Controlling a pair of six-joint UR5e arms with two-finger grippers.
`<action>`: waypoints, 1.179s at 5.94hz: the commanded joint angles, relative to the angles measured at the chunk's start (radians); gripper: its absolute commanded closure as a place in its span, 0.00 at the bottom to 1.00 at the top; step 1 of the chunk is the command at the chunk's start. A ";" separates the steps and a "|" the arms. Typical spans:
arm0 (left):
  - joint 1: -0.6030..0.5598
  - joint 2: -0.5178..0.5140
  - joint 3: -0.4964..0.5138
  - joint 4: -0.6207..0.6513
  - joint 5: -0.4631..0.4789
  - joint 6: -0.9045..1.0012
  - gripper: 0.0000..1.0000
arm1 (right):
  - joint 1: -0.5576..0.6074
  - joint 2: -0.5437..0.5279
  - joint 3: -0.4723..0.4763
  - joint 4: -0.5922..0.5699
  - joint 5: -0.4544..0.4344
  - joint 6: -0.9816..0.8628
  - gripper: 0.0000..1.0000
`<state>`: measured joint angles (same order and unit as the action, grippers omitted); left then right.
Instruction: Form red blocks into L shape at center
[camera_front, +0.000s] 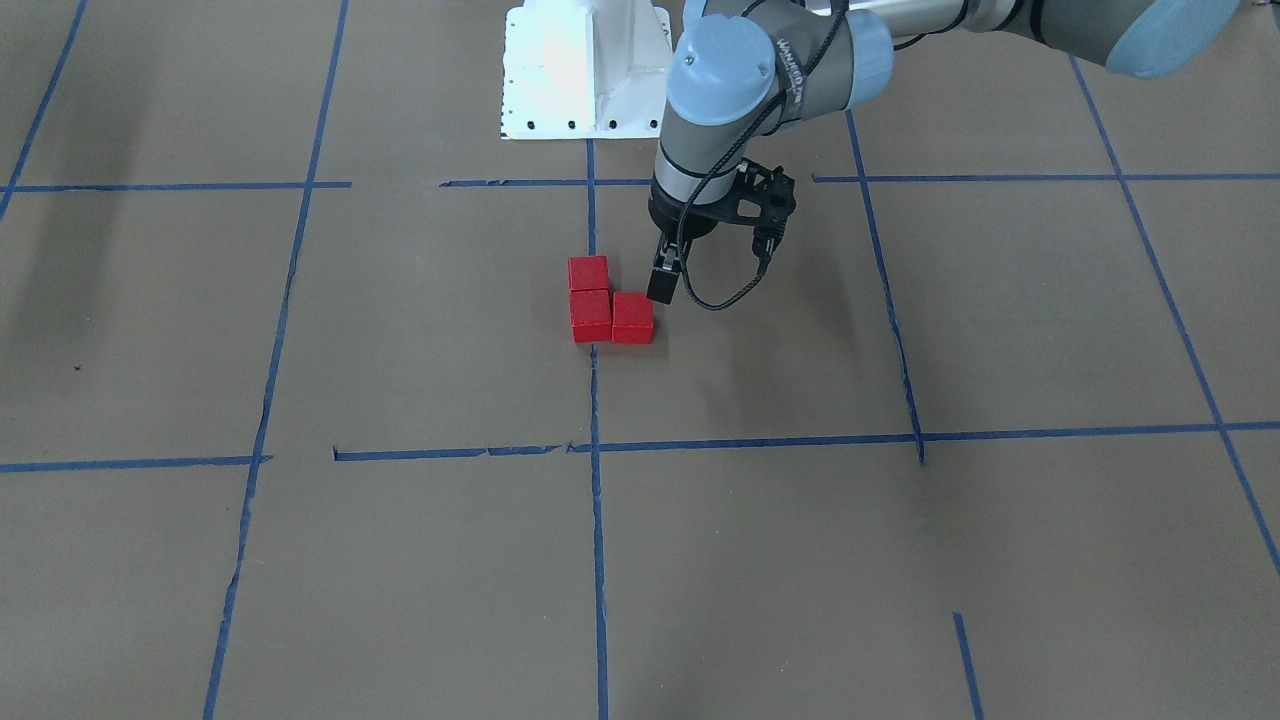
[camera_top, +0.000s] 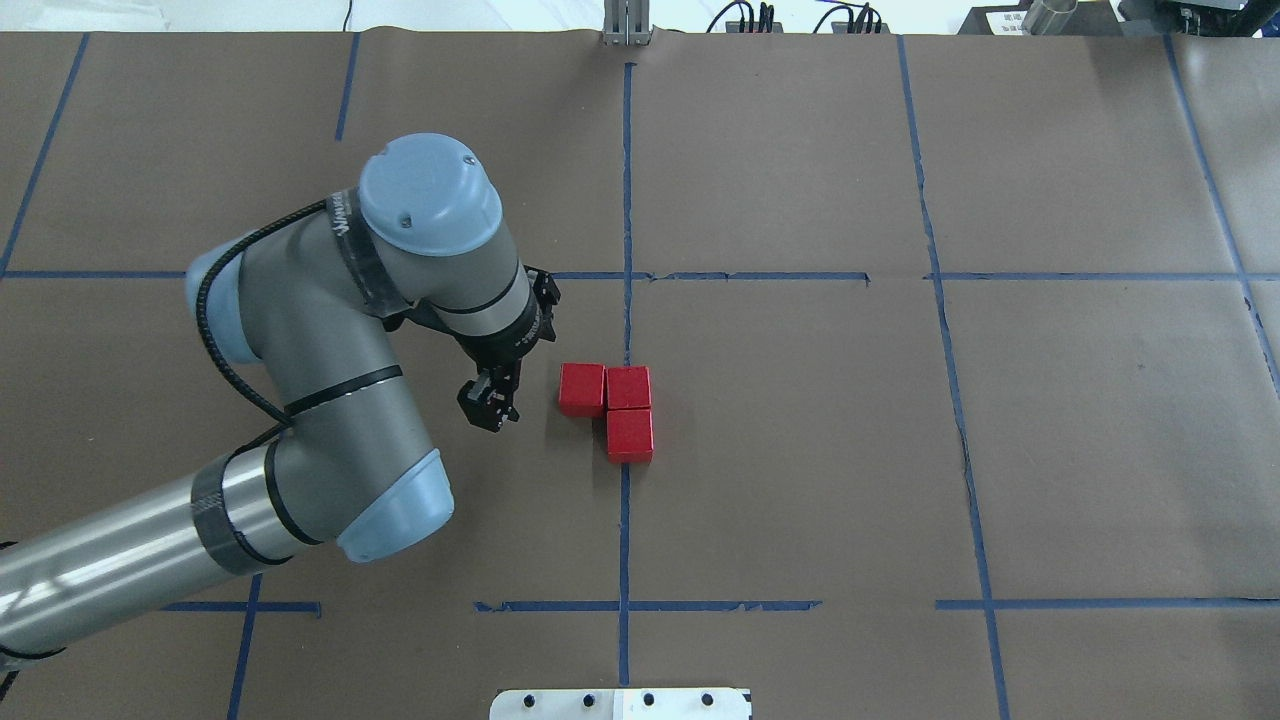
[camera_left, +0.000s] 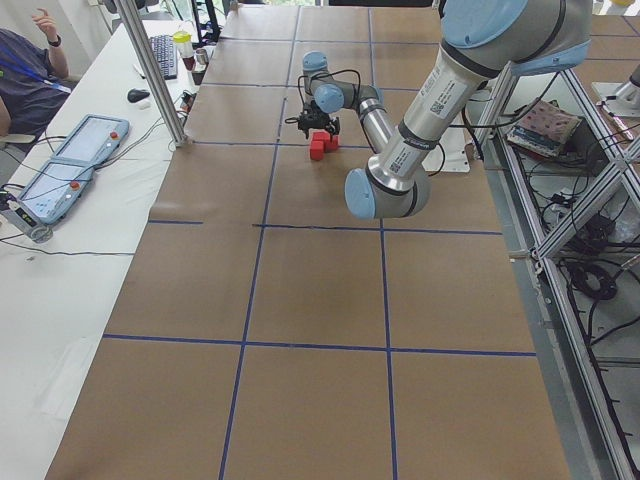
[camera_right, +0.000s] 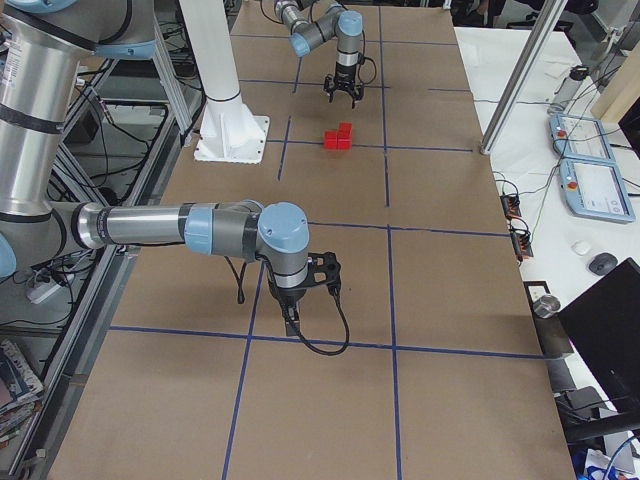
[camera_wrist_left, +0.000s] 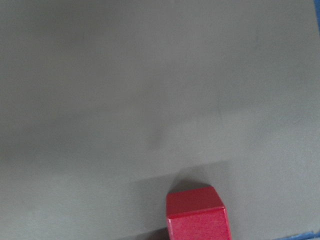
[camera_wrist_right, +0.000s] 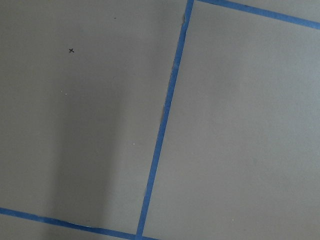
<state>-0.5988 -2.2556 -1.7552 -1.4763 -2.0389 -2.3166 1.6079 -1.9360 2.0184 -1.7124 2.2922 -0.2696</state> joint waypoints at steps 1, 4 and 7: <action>-0.080 0.104 -0.107 0.004 -0.035 0.333 0.00 | 0.000 -0.001 -0.001 -0.003 0.004 0.018 0.01; -0.221 0.372 -0.266 0.002 -0.121 1.051 0.00 | 0.001 -0.001 -0.004 -0.003 0.013 0.035 0.01; -0.482 0.586 -0.260 -0.004 -0.159 1.866 0.00 | 0.001 -0.003 -0.006 -0.003 0.015 0.035 0.00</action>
<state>-0.9822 -1.7427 -2.0196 -1.4771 -2.1783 -0.7027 1.6091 -1.9379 2.0128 -1.7150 2.3067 -0.2358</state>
